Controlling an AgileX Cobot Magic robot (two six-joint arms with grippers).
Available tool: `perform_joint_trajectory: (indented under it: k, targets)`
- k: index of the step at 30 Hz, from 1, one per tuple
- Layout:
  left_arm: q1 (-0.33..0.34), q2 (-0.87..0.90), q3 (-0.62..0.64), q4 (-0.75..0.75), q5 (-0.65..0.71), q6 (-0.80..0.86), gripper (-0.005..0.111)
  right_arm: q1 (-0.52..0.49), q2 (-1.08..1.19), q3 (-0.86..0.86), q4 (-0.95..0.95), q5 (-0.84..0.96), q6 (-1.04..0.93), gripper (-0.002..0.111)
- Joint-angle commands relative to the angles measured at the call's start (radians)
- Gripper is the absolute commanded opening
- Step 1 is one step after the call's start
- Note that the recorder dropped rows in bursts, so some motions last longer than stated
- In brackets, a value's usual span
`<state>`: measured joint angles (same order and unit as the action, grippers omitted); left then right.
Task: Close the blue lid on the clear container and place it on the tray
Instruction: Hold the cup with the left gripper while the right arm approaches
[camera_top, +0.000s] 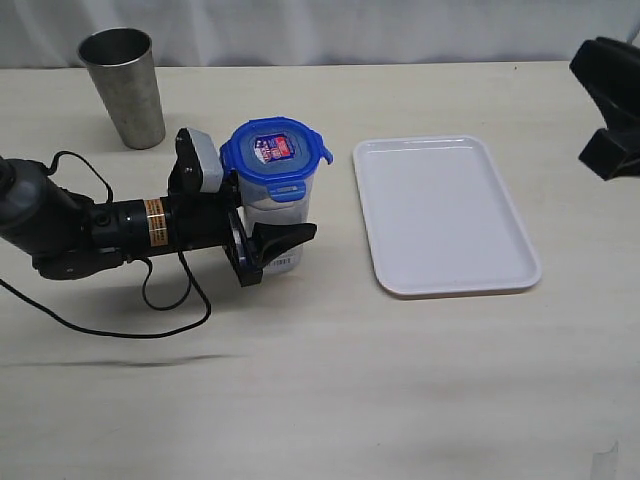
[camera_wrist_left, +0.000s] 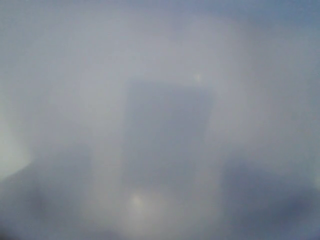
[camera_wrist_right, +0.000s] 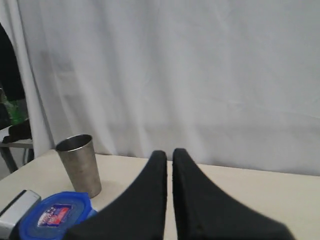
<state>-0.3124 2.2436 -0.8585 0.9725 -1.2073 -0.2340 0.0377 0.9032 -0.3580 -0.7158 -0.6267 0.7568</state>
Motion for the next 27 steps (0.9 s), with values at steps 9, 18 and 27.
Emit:
perform_joint_trajectory:
  k: [9,18,27]
  targets:
    - [-0.002,0.001,-0.005,0.009,0.022,-0.007,0.0,-0.001,0.243,-0.492,-0.988,0.423,0.998,0.034]
    - [-0.002,0.001,-0.005,0.009,0.022,-0.007,0.0,-0.001,0.479,-0.565,-1.029,0.855,0.772,0.032]
    - [-0.002,0.001,-0.005,0.013,0.017,-0.007,0.0,-0.018,0.582,-0.756,0.519,1.186,-0.513,0.032]
